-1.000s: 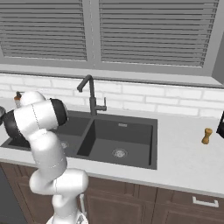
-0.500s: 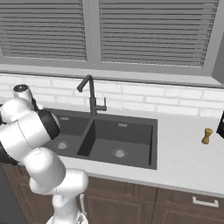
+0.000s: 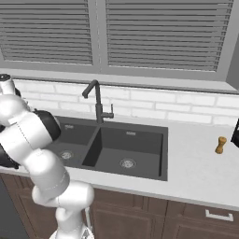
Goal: Pick the potato from the sink and place it in the bowl. Then pick the bowl and place it in the microwave. Then close the microwave door and press the start button.
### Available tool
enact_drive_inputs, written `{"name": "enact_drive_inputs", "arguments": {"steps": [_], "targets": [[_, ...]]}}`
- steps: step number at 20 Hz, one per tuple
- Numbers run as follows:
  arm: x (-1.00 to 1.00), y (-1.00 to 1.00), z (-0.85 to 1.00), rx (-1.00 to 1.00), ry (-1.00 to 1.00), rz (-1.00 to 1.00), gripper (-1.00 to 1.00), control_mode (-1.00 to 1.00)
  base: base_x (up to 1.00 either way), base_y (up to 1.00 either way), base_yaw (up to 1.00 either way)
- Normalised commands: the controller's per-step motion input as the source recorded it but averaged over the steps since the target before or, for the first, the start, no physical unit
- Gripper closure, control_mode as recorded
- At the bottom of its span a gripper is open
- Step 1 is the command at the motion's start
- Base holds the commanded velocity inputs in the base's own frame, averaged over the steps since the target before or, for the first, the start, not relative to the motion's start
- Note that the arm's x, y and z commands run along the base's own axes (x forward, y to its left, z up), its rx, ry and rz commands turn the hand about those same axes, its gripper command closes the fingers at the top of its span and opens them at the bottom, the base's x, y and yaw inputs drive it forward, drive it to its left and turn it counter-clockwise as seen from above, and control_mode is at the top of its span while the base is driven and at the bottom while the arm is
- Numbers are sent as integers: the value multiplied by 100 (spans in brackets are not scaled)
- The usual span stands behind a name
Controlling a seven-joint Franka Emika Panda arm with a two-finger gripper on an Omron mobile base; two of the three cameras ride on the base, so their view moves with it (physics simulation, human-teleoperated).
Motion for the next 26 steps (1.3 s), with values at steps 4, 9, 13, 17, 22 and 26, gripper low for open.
{"name": "enact_drive_inputs", "arguments": {"steps": [4,9,13,17,22,26], "targets": [[-19,96,11,4,3,0,100,-100,0,0,0],[-16,74,0,3,6,0,100,-100,0,0,0],[6,59,0,-10,4,-12,100,-100,0,0,0],[15,61,0,-13,7,-15,100,-100,0,0,0],[4,57,7,-10,1,-19,100,-100,0,0,0],[4,24,3,-4,5,-12,100,-100,0,0,0]]}}
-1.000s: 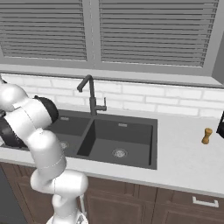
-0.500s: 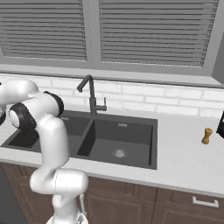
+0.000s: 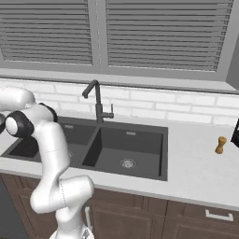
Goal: Pick the potato from the sink and place it in the bowl. Then pick the bowl and place it in the microwave. Then close the microwave door and press the start button.
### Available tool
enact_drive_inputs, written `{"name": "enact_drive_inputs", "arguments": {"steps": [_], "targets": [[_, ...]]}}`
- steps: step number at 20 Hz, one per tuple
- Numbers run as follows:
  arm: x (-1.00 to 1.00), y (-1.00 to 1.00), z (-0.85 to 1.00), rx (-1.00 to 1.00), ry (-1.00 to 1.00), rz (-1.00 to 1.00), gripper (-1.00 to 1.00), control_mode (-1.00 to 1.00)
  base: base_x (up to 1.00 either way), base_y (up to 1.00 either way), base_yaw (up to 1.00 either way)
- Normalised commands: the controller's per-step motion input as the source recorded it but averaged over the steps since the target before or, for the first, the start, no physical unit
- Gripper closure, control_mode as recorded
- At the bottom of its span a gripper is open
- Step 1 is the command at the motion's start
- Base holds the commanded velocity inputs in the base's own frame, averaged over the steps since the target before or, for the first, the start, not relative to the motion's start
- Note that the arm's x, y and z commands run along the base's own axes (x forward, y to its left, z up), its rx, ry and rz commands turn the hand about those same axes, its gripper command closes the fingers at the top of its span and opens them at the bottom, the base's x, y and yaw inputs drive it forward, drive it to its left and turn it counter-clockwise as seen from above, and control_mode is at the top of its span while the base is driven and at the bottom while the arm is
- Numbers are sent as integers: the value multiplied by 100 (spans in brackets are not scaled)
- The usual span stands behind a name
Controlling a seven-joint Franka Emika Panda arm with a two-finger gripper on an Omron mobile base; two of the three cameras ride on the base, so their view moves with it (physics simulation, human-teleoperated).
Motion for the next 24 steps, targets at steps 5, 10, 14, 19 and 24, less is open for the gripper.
{"name": "enact_drive_inputs", "arguments": {"steps": [5,10,14,19,24], "targets": [[0,-8,-29,0,0,0,100,-100,0,0,0],[0,-28,-53,10,0,0,100,-100,0,0,0],[31,-3,-19,24,-6,0,100,-100,0,0,0],[44,17,-18,15,1,0,100,-100,0,0,0],[11,9,-37,0,7,0,100,-100,0,0,0]]}}
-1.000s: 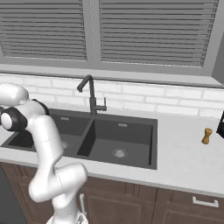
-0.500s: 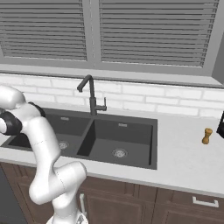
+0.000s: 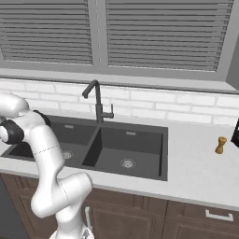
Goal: Pick the potato from the sink and place it in the bowl. Then pick the bowl and place it in the microwave. Then close the microwave door and press the start button.
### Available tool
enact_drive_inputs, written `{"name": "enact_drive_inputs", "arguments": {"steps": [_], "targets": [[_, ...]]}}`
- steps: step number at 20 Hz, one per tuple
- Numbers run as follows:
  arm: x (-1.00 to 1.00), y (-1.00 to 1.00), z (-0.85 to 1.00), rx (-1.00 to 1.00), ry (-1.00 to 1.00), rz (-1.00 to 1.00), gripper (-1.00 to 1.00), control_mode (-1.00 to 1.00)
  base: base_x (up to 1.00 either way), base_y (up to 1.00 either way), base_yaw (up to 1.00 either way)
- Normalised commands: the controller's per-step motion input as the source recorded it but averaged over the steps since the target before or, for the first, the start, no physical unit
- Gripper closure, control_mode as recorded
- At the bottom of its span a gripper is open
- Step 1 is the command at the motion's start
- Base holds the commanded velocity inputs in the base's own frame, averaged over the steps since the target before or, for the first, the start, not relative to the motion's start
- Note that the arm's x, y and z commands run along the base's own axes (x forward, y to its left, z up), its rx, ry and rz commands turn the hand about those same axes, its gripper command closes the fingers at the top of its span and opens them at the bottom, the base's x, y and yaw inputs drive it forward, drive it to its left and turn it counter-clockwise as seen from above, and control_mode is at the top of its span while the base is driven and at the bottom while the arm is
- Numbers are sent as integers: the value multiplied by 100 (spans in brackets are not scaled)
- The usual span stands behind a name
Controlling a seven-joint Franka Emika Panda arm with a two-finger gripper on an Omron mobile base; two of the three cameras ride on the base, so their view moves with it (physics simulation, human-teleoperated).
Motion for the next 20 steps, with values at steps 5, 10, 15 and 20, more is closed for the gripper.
{"name": "enact_drive_inputs", "arguments": {"steps": [5,10,15,20], "targets": [[13,31,-28,0,5,0,100,-100,0,0,0],[11,23,-26,-2,3,0,100,-100,0,0,0],[1,0,-27,-1,2,0,-100,-100,0,0,0],[1,0,-11,0,2,0,-100,-100,0,0,0]]}}
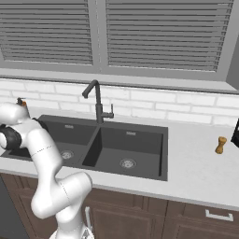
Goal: Pick the potato from the sink and place it in the bowl. Then pick the bowl and place it in the microwave. Then close the microwave door and press the start button.
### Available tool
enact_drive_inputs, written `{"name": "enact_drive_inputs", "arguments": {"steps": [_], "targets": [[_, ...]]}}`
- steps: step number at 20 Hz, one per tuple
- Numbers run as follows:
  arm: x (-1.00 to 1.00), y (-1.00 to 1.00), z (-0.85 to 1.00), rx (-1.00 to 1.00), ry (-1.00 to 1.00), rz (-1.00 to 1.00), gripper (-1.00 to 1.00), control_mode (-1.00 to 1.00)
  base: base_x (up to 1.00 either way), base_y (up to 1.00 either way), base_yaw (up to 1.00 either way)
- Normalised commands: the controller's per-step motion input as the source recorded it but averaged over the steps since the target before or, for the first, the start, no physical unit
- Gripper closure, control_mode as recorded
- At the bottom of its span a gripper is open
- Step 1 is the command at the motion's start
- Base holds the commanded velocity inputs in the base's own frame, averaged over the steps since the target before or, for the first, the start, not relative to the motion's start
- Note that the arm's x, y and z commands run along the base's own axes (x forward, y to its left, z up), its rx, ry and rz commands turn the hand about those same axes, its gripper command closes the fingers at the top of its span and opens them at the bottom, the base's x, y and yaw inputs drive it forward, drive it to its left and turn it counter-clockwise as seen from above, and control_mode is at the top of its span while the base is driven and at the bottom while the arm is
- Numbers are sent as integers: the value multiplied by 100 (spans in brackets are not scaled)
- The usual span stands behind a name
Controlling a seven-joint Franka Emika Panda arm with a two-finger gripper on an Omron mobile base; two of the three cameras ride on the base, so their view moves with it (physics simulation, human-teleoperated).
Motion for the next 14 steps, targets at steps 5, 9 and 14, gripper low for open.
{"name": "enact_drive_inputs", "arguments": {"steps": [5,9,14], "targets": [[2,0,0,0,1,0,-100,-100,0,0,0],[-12,-3,51,2,0,0,-100,-100,0,0,0],[-14,-47,31,5,4,0,-100,-100,0,0,0]]}}
